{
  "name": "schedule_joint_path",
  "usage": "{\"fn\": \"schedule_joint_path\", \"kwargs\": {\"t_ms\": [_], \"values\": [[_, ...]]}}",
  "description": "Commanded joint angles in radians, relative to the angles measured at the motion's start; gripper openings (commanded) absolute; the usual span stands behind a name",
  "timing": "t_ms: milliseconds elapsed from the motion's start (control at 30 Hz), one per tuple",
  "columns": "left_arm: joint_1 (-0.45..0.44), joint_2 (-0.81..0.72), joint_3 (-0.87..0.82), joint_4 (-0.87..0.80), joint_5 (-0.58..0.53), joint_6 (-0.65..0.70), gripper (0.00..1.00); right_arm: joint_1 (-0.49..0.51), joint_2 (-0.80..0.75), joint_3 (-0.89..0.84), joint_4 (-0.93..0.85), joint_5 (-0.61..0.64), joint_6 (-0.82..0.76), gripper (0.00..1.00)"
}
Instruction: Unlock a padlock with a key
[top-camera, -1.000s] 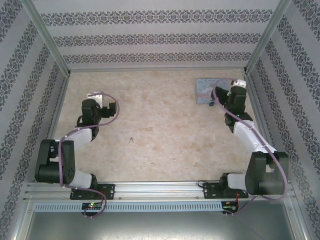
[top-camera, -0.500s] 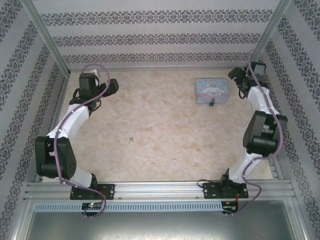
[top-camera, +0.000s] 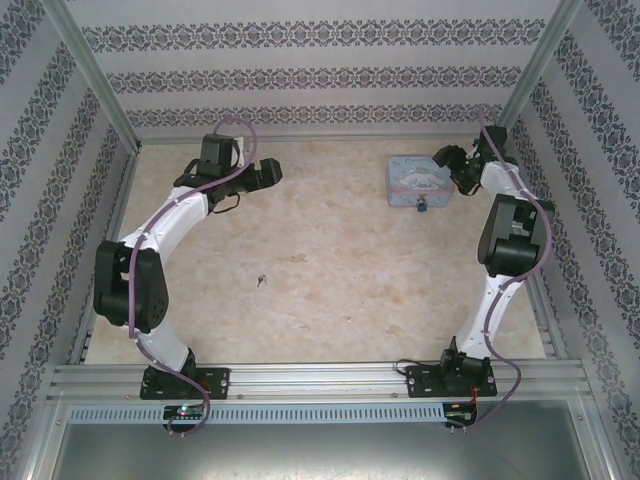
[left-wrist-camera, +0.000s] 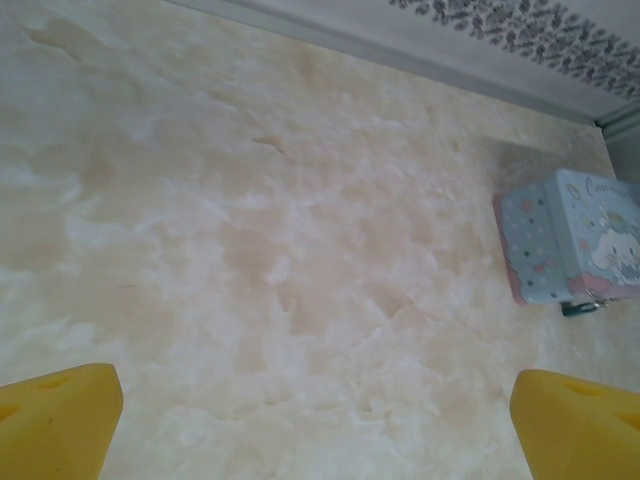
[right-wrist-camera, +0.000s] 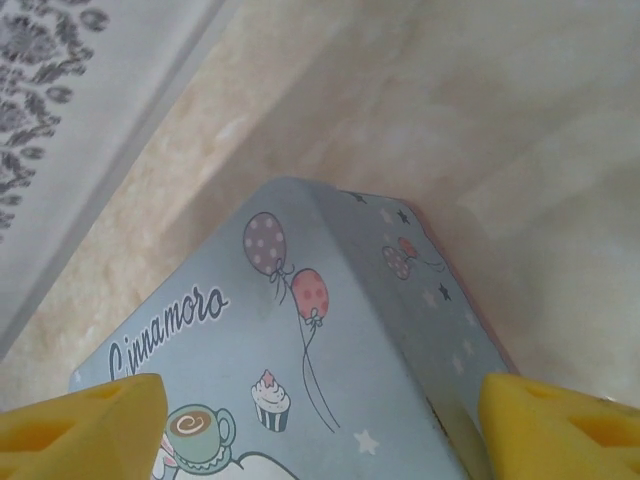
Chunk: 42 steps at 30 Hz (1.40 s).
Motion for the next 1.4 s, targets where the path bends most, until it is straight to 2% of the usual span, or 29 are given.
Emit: {"fn": "schedule_joint_path", "kwargs": {"t_ms": [0,200,500,600,733,933,1100,1367], "values": [[-0.029,0.037,0.052,-0.041,0.019,-0.007,1.00,0.041,0.021,0.048,-0.041,-0.049,-0.061,0.76],[-0.056,0.093,0.079,-0.030,0.023,-0.031,1.00,0.112,-0.005,0.034,-0.089,-0.041,-0.107,0.65],[-0.071,0.162,0.103,0.012,0.031,-0.076,1.00,0.270,-0.047,-0.023,-0.091,0.010,-0.125,0.61],[-0.071,0.216,0.147,0.023,0.040,-0.086,1.00,0.317,-0.054,-0.025,-0.074,0.043,-0.108,0.63],[-0.071,0.320,0.251,0.024,0.071,-0.094,1.00,0.310,-0.051,-0.035,0.008,0.033,-0.016,0.76],[-0.073,0.520,0.507,-0.032,0.173,-0.100,1.00,0.299,0.016,0.061,0.018,0.048,0.050,0.77],[-0.082,0.672,0.706,-0.069,0.214,-0.118,1.00,0.305,0.085,0.135,0.013,0.010,0.074,0.70],[-0.130,0.837,0.921,-0.071,0.259,-0.179,1.00,0.330,0.103,0.123,0.017,-0.006,0.068,0.62]]}}
